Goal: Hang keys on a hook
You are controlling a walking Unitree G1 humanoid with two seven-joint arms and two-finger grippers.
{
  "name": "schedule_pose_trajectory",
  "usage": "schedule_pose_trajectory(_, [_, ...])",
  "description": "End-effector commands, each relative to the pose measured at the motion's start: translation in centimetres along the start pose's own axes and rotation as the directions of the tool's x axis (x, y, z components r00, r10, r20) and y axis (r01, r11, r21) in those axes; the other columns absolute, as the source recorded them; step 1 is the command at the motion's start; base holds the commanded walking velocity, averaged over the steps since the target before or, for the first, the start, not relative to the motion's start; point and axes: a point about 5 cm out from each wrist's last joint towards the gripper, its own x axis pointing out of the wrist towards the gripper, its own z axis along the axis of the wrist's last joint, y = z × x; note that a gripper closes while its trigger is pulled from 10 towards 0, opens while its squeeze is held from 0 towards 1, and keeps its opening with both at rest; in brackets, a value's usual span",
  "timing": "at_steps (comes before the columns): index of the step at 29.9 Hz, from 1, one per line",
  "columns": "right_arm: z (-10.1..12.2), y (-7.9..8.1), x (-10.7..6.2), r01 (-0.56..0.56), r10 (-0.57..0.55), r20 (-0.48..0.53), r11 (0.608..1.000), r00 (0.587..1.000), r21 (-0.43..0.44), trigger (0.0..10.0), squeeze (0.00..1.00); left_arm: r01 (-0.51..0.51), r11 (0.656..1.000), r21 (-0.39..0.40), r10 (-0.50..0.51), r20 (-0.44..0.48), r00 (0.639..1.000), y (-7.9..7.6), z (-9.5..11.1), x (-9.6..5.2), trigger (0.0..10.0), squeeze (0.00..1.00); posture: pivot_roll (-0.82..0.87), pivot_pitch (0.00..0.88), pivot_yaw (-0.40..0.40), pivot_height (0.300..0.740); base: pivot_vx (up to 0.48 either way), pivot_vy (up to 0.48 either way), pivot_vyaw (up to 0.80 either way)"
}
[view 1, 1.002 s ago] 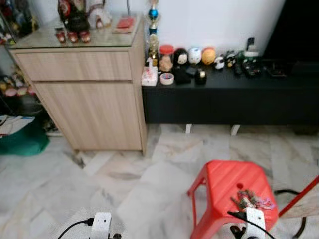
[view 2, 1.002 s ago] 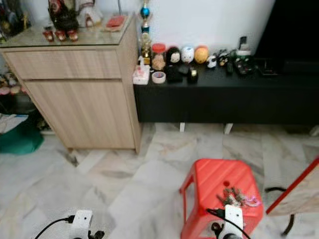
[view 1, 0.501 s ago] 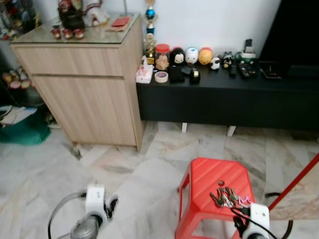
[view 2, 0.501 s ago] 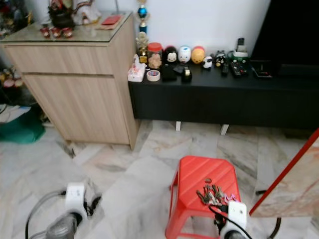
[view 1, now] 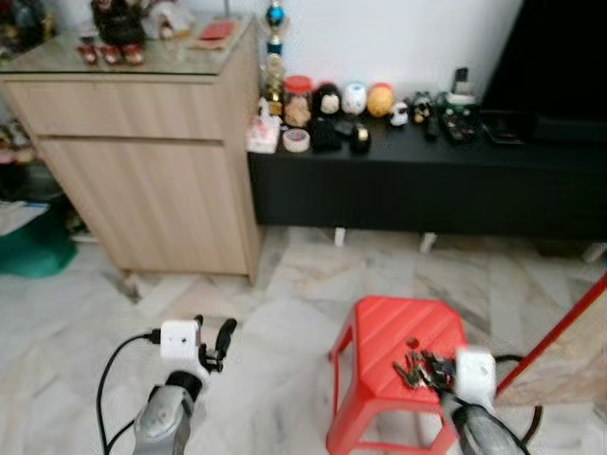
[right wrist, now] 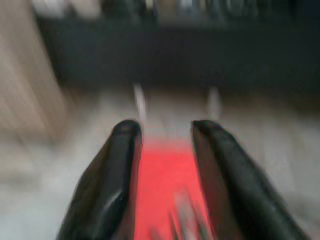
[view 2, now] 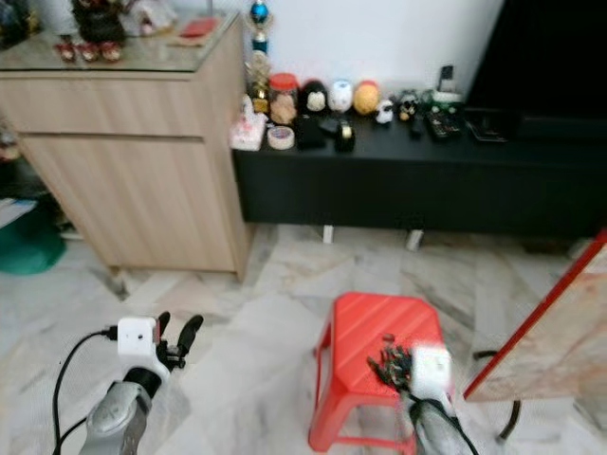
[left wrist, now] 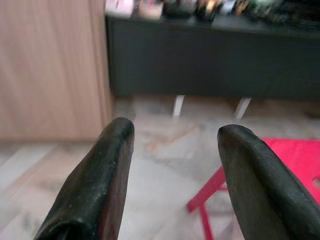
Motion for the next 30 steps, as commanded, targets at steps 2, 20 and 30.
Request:
schedule_pose_trajectory(2, [0.0, -0.6, -1.0, 0.089, -0.089, 0.025, 0.996, 0.996, 0.011, 10.0, 0.00, -0.013, 1.000, 0.017, 0.012, 0.034, 0.999, 0.3, 0.9, -0.5, 10.0, 0.00, 0.03, 0.000, -0.070, 0.729, 0.000, 0.000, 0.00])
schedule_pose_trajectory(20, [1.9, -3.1, -7.1, 0.113, -0.111, 0.055, 0.993, 0.992, -0.025, 10.0, 0.00, -0.043, 0.996, 0.077, 0.036, 0.083, 0.996, 1.7, 4.5, -2.0, 10.0, 0.00, 0.00, 0.000, -0.032, 0.729, 0.000, 0.000, 0.00])
schedule_pose_trajectory(30, [1.9, -2.5, -5.9, 0.188, -0.188, 0.001, 0.982, 0.982, -0.002, 10.0, 0.00, -0.026, 0.994, 0.108, 0.024, 0.015, 1.000, 1.5, 4.0, -1.1, 10.0, 0.00, 0.01, 0.000, -0.024, 0.729, 0.000, 0.000, 0.00])
